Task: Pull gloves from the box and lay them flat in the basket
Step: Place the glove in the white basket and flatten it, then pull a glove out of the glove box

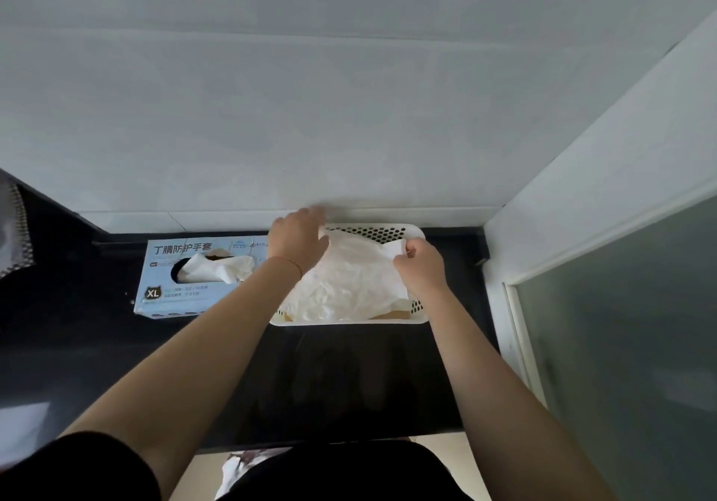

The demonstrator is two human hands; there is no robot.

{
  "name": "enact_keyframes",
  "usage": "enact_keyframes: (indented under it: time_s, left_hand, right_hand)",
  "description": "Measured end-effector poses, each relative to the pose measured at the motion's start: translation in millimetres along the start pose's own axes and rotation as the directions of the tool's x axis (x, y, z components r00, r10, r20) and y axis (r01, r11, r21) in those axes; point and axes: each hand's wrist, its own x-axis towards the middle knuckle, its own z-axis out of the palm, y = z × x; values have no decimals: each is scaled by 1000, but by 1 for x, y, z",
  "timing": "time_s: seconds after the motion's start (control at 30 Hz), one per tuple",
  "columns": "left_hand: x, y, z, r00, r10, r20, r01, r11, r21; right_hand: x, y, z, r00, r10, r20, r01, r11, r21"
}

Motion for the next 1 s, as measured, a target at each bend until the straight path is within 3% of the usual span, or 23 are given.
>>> enact_keyframes:
  time_s: [0.07,0.1,0.17,0.2,0.27,0.5,0.63,0.7,0.83,0.93,1.0]
  left_hand:
    - [-12,6,13,962,211,-175,-201,977,68]
    - [-19,9,19,930,315,-191,-302,949,95]
    - [-33,15,33,897,442,-27,-434,889,146]
    - [-39,16,39,894,440,84,-447,880,160]
    - [-42,11,48,910,356,211,-395,901,182]
    - [-44,-10,54,944,254,209,-297,931,214]
    - [-42,-13,57,934,240,264,-296,935,194]
    - [-42,-14,54,938,252,238,-299,936,185]
    - [-50,-31,37,958,276,83,-284,951,120]
    - [-55,-65,19,982,183,-38,-182,983,36]
    - [-57,-90,5,994,99,-41,-99,995,3]
  right_hand:
    - [3,2,-1,1000,-11,-21,10,1000,-14]
    - [4,3,-2,999,-20,-30,19,1000,-17]
    - [6,5,-2,998,-45,-38,43,998,-35]
    - [6,5,-2,998,-51,-40,49,997,-52]
    - [8,7,-1,997,-69,-41,66,995,-70]
    - [11,11,0,991,-119,-62,105,976,-189]
    - [5,1,5,963,-265,-57,217,882,-419]
    - [3,-4,10,947,-317,-56,249,830,-499]
    - [-4,-22,27,947,-319,-20,274,841,-467]
    - [-15,-47,63,941,-330,81,332,844,-421]
    - [-24,-63,93,925,-344,162,381,838,-391]
